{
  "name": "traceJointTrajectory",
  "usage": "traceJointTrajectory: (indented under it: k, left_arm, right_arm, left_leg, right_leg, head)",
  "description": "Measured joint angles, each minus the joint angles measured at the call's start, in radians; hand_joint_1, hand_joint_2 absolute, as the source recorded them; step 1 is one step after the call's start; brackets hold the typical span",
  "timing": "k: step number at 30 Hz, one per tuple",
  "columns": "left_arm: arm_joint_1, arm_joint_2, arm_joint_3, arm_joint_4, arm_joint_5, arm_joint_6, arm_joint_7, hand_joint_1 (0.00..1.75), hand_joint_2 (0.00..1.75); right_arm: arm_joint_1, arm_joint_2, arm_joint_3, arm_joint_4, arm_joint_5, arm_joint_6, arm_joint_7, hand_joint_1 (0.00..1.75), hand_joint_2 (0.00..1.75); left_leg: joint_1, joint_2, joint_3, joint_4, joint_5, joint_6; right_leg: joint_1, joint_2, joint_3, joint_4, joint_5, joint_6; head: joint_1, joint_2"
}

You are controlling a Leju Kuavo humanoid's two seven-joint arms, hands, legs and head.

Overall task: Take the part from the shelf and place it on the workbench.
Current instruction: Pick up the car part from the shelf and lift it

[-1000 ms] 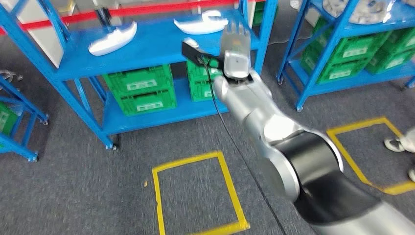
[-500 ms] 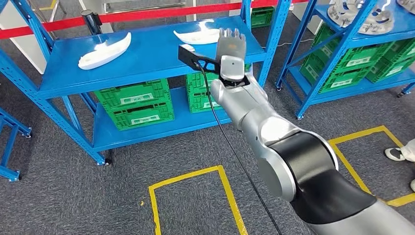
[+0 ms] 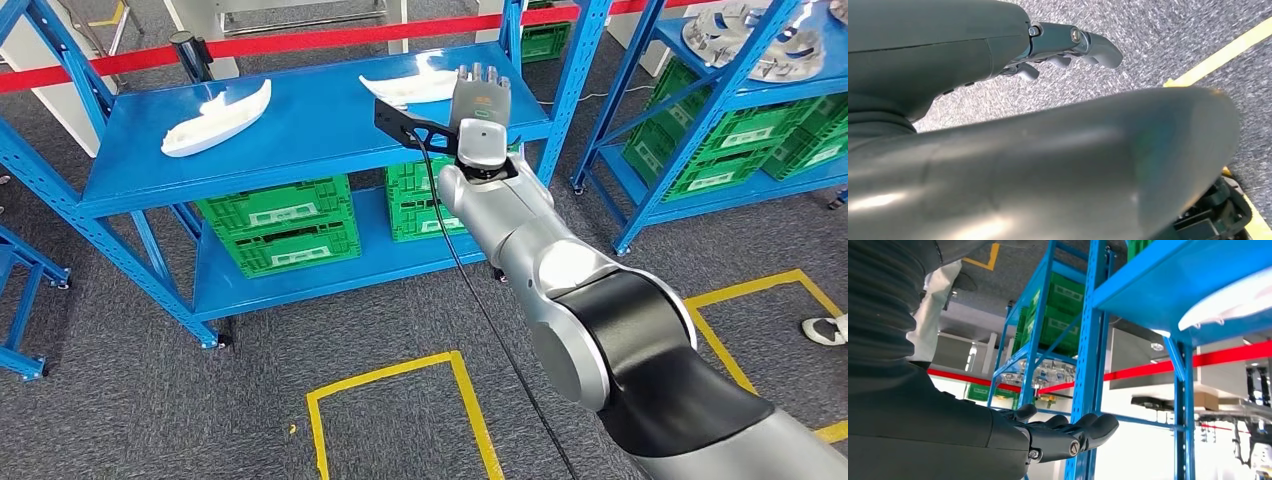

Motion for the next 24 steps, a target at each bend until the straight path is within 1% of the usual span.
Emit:
traceJointTrajectory:
  k: [5,6,8,10,12,13,14,15,16,17,18,19,20,21,22,23,24]
  left_arm:
    - [-0.004,0.001,0.000,-0.001,0.000,0.000,0.000,0.00,0.00]
    - [-0.004,0.001,0.000,-0.001,0.000,0.000,0.000,0.00,0.00]
    - [-0.004,0.001,0.000,-0.001,0.000,0.000,0.000,0.00,0.00]
    - [-0.004,0.001,0.000,-0.002,0.000,0.000,0.000,0.00,0.00]
    - [-0.005,0.001,0.000,-0.002,0.000,0.000,0.000,0.00,0.00]
    - [-0.005,0.001,0.000,-0.003,0.000,0.000,0.000,0.00,0.00]
    - [-0.005,0.001,0.000,-0.003,0.000,0.000,-0.001,0.00,0.00]
    - [-0.006,0.000,0.000,-0.003,0.000,0.000,-0.002,0.00,0.00]
    - [-0.006,0.000,0.000,-0.004,0.000,0.000,-0.003,0.00,0.00]
    - [-0.005,0.000,0.000,-0.004,0.000,0.000,-0.005,0.00,0.00]
    - [-0.003,0.000,0.000,-0.004,0.000,0.000,-0.007,0.00,0.00]
    - [-0.002,0.000,0.000,-0.004,0.000,0.000,-0.009,0.00,0.00]
    - [-0.001,0.000,0.000,-0.004,0.000,0.000,-0.010,0.00,0.00]
    - [0.000,0.000,0.000,-0.004,0.000,0.000,-0.011,0.00,0.00]
    - [-0.001,0.000,0.000,-0.004,0.000,0.000,-0.012,0.00,0.00]
    - [-0.002,0.000,0.000,-0.004,0.000,0.000,-0.012,0.00,0.00]
    - [-0.003,0.000,0.000,-0.004,0.000,0.000,-0.013,0.00,0.00]
  right_arm:
    - [-0.005,0.000,0.000,0.000,0.000,0.000,0.002,0.00,1.75]
    - [-0.006,0.000,0.000,0.000,0.000,0.000,0.004,0.00,1.75]
    - [-0.007,0.000,0.000,0.000,0.000,0.000,0.007,0.00,1.75]
    - [-0.009,0.000,0.000,0.000,0.000,0.000,0.008,0.00,1.75]
    - [-0.012,0.000,0.000,-0.001,0.000,0.000,0.008,0.00,1.75]
    - [-0.016,0.000,0.000,-0.001,0.000,0.001,0.007,0.00,1.75]
    - [-0.019,0.000,0.000,-0.001,0.000,0.001,0.007,0.00,1.75]
    - [-0.021,0.000,0.000,-0.001,0.000,0.001,0.007,0.00,1.75]
    - [-0.022,0.000,0.000,-0.001,0.000,0.002,0.007,0.00,1.75]
    - [-0.020,0.000,0.000,-0.001,0.000,0.002,0.007,0.00,1.75]
    - [-0.017,0.000,0.000,-0.001,0.000,0.003,0.007,0.00,1.75]
    - [-0.015,0.000,0.000,-0.001,0.000,0.003,0.007,0.00,1.75]
    - [-0.014,0.000,0.000,-0.001,0.000,0.003,0.007,0.00,1.75]
    - [-0.014,-0.001,0.000,-0.001,0.000,0.002,0.007,0.00,1.75]
    - [-0.014,-0.001,0.000,-0.001,0.000,0.002,0.007,0.00,1.75]
    - [-0.014,-0.002,0.000,-0.001,0.000,0.002,0.006,0.00,1.75]
    - [-0.014,-0.001,0.000,0.000,0.000,0.002,0.005,0.00,1.75]
  left_leg:
    - [0.000,0.001,0.010,-0.004,-0.003,-0.006]
    - [-0.001,0.001,0.011,-0.003,-0.005,-0.005]
    - [-0.005,0.002,0.012,-0.002,-0.011,0.000]
    - [-0.007,0.003,0.017,-0.009,-0.018,0.007]
    - [-0.003,0.003,0.036,-0.023,-0.025,0.016]
    - [0.000,0.004,0.047,-0.027,-0.028,0.020]
    - [0.002,0.005,0.058,-0.029,-0.031,0.022]
    - [0.003,0.006,0.064,-0.029,-0.035,0.023]
    - [0.004,0.007,0.069,-0.027,-0.040,0.023]
    - [0.006,0.007,0.074,-0.025,-0.045,0.020]
    - [0.008,0.007,0.080,-0.021,-0.052,0.015]
    - [0.012,0.007,0.086,-0.016,-0.061,0.009]
    - [0.015,0.006,0.094,-0.009,-0.071,0.003]
    - [0.019,0.006,0.102,-0.002,-0.084,-0.004]
    - [0.021,0.007,0.108,0.005,-0.097,-0.012]
    - [0.022,0.007,0.112,0.008,-0.107,-0.020]
    - [0.022,0.008,0.116,0.009,-0.114,-0.028]
  right_leg:
    - [0.000,0.001,0.008,0.000,-0.004,-0.006]
    - [-0.001,0.001,0.009,-0.001,-0.005,-0.005]
    - [-0.003,0.001,0.013,-0.003,-0.007,-0.002]
    - [-0.004,0.001,0.018,0.003,-0.001,0.004]
    - [-0.004,0.001,0.019,0.021,0.000,0.011]
    - [-0.005,0.000,0.011,0.043,-0.009,0.016]
    - [-0.006,-0.001,-0.008,0.079,-0.028,0.021]
    - [-0.009,-0.003,-0.039,0.135,-0.054,0.026]
    - [-0.012,-0.003,-0.079,0.201,-0.080,0.031]
    - [-0.015,-0.004,-0.117,0.256,-0.095,0.035]
    - [-0.019,-0.005,-0.143,0.286,-0.095,0.038]
    - [-0.022,-0.005,-0.151,0.275,-0.072,0.041]
    - [-0.026,-0.007,-0.139,0.225,-0.032,0.044]
    - [-0.029,-0.008,-0.115,0.154,0.013,0.047]
    - [-0.029,-0.009,-0.094,0.091,0.038,0.048]
    - [-0.027,-0.011,-0.076,0.048,0.047,0.043]
    - [-0.025,-0.011,-0.068,0.029,0.046,0.035]
  head:
    - [0.000,0.000]
    - [0.000,0.000]
    - [0.000,0.000]
    - [0.000,0.000]
    - [0.000,0.000]
    - [0.002,0.000]
    - [0.003,0.000]
    - [0.005,0.000]
    - [0.005,0.000]
    - [0.005,0.000]
    - [0.005,0.000]
    - [0.005,0.000]
    - [0.005,0.000]
    - [0.005,0.000]
    - [0.005,0.000]
    - [0.005,0.000]
    - [0.004,0.000]
